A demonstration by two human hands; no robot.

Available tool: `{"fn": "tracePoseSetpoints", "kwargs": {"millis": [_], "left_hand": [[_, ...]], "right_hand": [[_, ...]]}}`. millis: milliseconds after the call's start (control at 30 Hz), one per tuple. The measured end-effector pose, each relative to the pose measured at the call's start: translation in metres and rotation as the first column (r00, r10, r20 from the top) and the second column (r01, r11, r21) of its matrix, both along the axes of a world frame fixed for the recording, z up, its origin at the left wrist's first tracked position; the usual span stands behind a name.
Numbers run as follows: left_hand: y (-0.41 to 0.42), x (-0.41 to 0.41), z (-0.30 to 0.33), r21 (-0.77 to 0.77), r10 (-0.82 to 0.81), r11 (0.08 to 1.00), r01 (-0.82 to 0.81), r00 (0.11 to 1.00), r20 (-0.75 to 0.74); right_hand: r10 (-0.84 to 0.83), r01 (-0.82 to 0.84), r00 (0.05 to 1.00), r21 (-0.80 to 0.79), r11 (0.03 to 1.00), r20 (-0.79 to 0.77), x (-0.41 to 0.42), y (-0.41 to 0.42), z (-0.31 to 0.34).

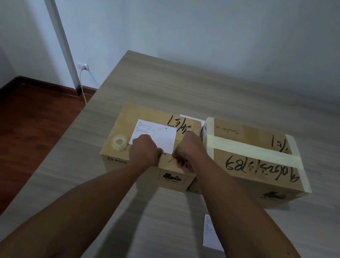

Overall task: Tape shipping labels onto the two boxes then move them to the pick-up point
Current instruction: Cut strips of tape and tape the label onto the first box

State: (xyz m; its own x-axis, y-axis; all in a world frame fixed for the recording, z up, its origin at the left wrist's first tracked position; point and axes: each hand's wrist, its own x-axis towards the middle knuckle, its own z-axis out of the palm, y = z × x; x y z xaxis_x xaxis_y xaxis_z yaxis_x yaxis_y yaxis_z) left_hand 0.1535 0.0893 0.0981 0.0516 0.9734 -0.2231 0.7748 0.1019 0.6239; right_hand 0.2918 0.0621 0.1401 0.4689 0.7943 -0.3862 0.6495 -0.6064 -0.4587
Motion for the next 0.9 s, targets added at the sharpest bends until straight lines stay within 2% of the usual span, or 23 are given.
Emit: {"fn": "tracePoseSetpoints", "kwargs": {"millis": [133, 200, 300, 400, 467, 633, 800, 900], "left_hand": [[0.000, -0.018, 0.003, 0.082, 0.063, 0.994, -0.068, 0.996, 0.058], [0.001, -0.031, 0.008, 0.130, 0.114, 0.983, -0.127, 0.988, 0.101], [0.006, -0.058, 0.014, 0.238, 0.126, 0.962, -0.133, 0.991, 0.043], [0.009, -0.083, 0.012, 0.317, 0.090, 0.945, -0.083, 0.996, -0.005], [0.008, -0.097, 0.006, 0.322, 0.041, 0.947, -0.014, 0.996, -0.078], [0.007, -0.113, -0.002, 0.163, -0.056, 0.984, 0.071, 0.994, -0.097], [0.008, -0.115, -0.001, 0.200, -0.043, 0.978, 0.067, 0.992, -0.121], [0.004, -0.109, -0.001, 0.250, -0.069, 0.965, 0.071, 0.997, -0.019]], "right_hand": [[-0.044, 0.049, 0.989, 0.030, 0.998, -0.142, -0.002, -0.002, -0.004], [-0.030, 0.035, 0.994, 0.050, 0.998, -0.109, -0.002, -0.004, -0.007], [-0.025, 0.030, 0.995, 0.053, 0.998, -0.098, -0.004, -0.004, -0.009], [-0.091, 0.105, 0.967, 0.046, 0.993, -0.240, -0.005, -0.004, -0.007], [-0.112, 0.133, 0.956, 0.059, 0.989, -0.272, -0.006, -0.005, -0.007], [-0.093, 0.114, 0.989, 0.183, 0.976, -0.119, -0.014, -0.007, -0.008], [-0.093, 0.089, 0.996, 0.282, 0.955, -0.001, -0.019, -0.022, -0.012], [-0.163, 0.153, 0.987, 0.344, 0.927, 0.000, -0.021, -0.034, -0.011]]}}
